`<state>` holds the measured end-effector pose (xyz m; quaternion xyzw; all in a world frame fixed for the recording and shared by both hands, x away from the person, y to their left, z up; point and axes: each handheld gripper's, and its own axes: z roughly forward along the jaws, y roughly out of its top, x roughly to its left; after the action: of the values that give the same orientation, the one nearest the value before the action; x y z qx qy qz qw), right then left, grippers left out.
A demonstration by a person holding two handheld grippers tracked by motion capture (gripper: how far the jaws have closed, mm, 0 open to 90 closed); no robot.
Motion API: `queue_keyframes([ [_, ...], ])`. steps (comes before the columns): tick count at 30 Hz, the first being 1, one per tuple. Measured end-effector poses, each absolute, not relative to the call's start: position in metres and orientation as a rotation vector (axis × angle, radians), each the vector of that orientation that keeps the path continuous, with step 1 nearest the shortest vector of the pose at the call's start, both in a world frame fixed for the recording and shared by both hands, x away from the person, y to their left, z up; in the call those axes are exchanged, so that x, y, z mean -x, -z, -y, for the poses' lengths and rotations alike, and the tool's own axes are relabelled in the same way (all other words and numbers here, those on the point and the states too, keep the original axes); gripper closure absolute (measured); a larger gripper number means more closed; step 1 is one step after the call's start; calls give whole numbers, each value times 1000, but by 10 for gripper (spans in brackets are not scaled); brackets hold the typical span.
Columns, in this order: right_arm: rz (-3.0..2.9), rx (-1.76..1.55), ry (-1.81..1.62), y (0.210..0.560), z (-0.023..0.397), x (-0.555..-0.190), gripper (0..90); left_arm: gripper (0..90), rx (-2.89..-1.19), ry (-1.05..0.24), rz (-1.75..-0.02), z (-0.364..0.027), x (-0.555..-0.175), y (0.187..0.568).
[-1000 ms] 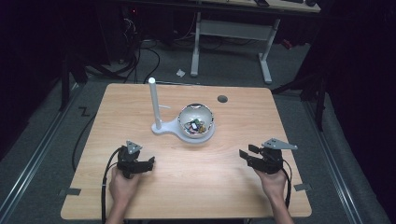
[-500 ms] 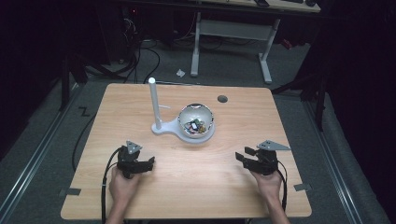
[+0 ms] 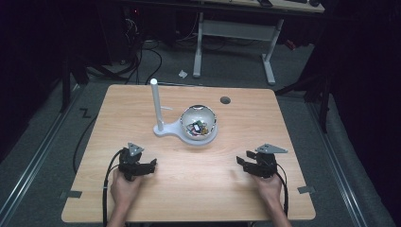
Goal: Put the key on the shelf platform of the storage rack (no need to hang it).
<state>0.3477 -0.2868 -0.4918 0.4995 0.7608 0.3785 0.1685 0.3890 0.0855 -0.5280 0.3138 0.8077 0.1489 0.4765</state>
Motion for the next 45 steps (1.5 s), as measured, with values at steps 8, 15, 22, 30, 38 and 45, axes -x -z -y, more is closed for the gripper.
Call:
queue_keyframes([
  [8, -2155, -1458, -1046, 503, 289, -352, 435, 155, -767, -364, -1974, -86, -389, 528],
  [15, -2151, -1477, -984, 511, 291, -356, 425, 155, -766, -364, -1974, -85, -389, 528],
  [22, -2138, -1479, -936, 516, 291, -358, 417, 155, -767, -364, -1973, -86, -389, 528],
  [30, -2118, -1464, -882, 519, 290, -359, 409, 155, -767, -364, -1973, -86, -389, 528],
  [38, -2112, -1460, -849, 519, 289, -359, 374, 155, -766, -364, -1974, -86, -389, 528],
  [45, -2108, -1467, -846, 519, 289, -359, 366, 156, -767, -364, -1973, -86, -389, 528],
])
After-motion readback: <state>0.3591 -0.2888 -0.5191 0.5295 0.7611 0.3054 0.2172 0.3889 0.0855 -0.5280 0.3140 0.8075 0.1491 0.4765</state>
